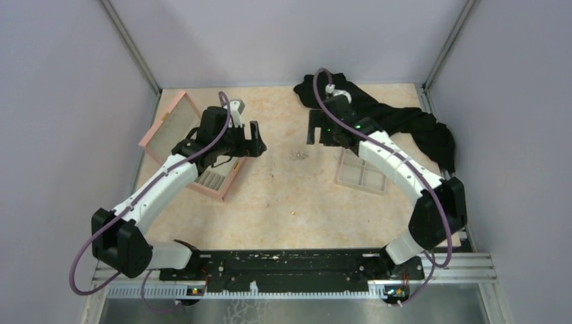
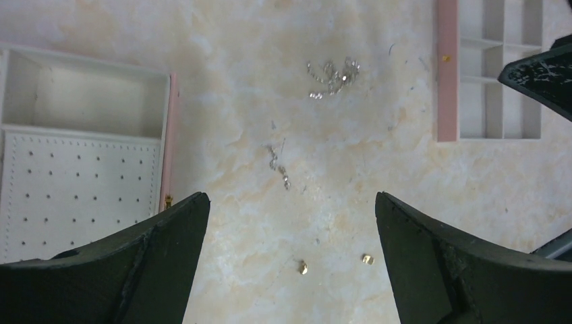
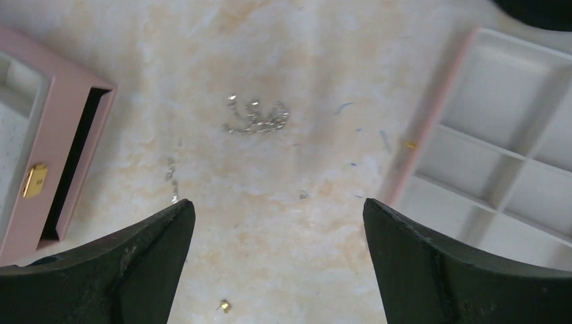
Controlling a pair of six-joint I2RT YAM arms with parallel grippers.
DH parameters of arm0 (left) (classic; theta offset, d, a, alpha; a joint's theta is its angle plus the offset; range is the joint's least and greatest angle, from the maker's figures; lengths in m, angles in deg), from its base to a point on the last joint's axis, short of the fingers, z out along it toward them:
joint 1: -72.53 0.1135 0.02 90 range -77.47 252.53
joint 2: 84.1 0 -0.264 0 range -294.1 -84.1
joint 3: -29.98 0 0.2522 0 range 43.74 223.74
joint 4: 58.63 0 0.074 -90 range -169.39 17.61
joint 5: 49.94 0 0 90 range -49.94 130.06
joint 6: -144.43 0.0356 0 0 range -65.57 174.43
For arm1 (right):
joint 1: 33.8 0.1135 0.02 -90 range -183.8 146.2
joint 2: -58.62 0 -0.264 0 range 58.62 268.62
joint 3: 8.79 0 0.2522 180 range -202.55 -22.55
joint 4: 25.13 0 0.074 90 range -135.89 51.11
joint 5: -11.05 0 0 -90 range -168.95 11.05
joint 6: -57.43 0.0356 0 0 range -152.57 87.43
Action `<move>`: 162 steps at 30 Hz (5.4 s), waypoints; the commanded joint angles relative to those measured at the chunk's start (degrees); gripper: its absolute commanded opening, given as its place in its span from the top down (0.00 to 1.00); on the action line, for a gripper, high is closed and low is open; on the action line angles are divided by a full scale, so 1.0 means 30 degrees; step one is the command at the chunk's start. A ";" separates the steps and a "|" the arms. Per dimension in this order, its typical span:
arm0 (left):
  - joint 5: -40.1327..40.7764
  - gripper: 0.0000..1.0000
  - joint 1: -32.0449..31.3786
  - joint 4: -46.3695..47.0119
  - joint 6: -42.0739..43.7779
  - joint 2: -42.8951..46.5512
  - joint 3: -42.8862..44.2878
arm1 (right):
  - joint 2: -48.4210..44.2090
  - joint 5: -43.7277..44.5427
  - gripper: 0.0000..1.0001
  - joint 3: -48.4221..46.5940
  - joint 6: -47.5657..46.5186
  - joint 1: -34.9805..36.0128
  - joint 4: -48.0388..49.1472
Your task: Organize the mixed jewelry
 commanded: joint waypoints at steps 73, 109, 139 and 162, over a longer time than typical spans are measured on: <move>0.0914 0.01 0.1284 0.1330 -0.2780 -0.0659 -0.0175 | -0.1627 0.2611 1.00 -0.2887 -0.2301 -0.0067 -0.2918; 0.2611 0.01 0.0438 0.3739 -0.2706 0.0983 -0.1636 | 0.1283 -0.1169 1.00 -0.0456 0.0245 -0.7011 -0.0698; 0.2962 0.01 0.0321 0.3375 -0.2651 0.0843 -0.1551 | 0.7537 -0.1148 1.00 -0.3338 0.0081 -0.7427 0.0073; 0.0677 0.01 0.0178 0.1708 -0.1617 -0.0012 -0.0214 | -0.0605 -0.2683 0.51 0.1466 -0.0900 -0.3728 -0.0073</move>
